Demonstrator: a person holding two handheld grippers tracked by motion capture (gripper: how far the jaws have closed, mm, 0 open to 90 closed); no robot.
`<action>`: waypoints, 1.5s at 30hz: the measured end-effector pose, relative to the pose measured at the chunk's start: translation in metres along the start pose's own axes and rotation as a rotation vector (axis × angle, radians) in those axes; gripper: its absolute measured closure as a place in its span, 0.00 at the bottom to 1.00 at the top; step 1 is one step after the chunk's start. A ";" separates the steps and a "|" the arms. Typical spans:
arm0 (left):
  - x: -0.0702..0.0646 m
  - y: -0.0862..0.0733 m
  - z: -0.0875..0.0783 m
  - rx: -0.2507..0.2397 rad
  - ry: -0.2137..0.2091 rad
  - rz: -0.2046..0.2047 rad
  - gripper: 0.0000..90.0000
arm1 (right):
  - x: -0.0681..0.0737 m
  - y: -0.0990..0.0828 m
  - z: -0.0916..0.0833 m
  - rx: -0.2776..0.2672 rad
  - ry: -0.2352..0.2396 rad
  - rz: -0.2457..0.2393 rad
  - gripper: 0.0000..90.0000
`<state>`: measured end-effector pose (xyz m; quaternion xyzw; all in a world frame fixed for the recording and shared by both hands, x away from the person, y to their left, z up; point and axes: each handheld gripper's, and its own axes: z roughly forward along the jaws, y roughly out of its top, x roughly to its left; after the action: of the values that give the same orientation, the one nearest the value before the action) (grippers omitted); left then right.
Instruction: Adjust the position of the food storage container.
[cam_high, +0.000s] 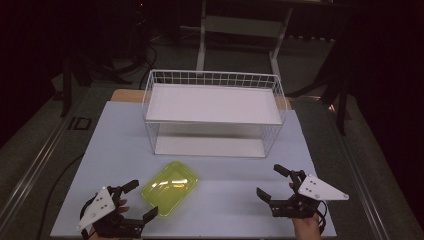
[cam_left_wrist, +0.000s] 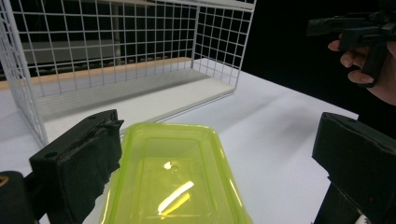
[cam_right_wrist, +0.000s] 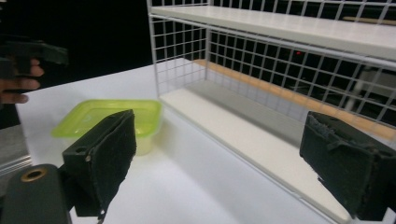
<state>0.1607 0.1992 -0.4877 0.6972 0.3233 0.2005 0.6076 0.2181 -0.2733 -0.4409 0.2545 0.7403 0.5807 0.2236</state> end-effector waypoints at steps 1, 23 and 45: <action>0.000 0.001 0.001 0.006 0.004 0.012 0.02 | -0.001 0.001 0.000 0.002 -0.012 0.002 0.12; 0.016 0.004 -0.017 0.246 0.012 -0.001 0.06 | -0.008 0.006 0.000 -0.001 -0.054 0.070 0.12; 0.046 -0.041 0.015 0.603 -0.076 -0.035 1.00 | -0.008 0.004 0.002 0.009 -0.030 0.084 0.12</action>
<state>0.1950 0.2222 -0.5362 0.8474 0.3572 0.0587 0.3884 0.2263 -0.2759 -0.4372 0.2952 0.7280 0.5824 0.2089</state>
